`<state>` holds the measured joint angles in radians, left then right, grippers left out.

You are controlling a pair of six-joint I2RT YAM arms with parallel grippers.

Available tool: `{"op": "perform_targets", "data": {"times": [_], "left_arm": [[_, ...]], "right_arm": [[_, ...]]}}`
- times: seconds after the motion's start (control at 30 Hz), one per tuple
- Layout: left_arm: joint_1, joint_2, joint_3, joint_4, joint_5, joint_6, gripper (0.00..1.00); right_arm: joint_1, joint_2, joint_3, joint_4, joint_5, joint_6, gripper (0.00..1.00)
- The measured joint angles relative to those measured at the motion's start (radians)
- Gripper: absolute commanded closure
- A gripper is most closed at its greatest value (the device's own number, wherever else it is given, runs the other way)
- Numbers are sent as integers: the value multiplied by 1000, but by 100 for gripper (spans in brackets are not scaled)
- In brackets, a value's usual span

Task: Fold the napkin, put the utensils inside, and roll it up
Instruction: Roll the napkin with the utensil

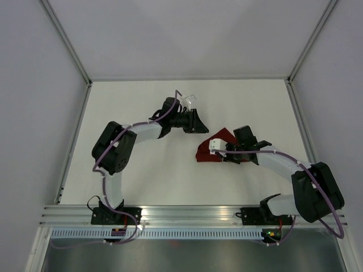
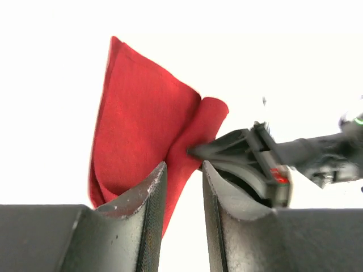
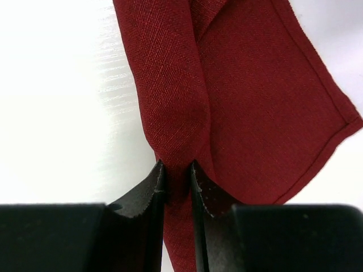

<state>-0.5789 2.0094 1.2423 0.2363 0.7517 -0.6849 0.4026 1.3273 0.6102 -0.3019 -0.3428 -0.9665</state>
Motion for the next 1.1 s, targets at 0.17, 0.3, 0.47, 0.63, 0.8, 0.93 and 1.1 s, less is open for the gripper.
{"op": "perform_targets", "data": {"times": [0.17, 0.3, 0.47, 0.63, 0.8, 0.93, 1.1], "left_arm": [[13, -209, -194, 212, -197, -26, 62], [-9, -391, -396, 353, -393, 24, 60], [-119, -503, -502, 420, -653, 271, 59], [-290, -513, -503, 423, -785, 577, 53], [-425, -460, -473, 399, -859, 872, 46], [-508, -360, -432, 377, -902, 1059, 45], [-580, -218, -378, 340, -917, 1226, 44]], "right_arm": [[-93, 135, 151, -166, -122, -58, 92], [-164, 275, 295, -317, -222, -116, 93], [-212, 452, 480, -532, -315, -188, 93], [-233, 578, 616, -688, -355, -221, 94], [-239, 643, 688, -770, -367, -235, 94], [-243, 683, 731, -819, -375, -238, 94], [-248, 725, 776, -867, -384, -235, 94]]}}
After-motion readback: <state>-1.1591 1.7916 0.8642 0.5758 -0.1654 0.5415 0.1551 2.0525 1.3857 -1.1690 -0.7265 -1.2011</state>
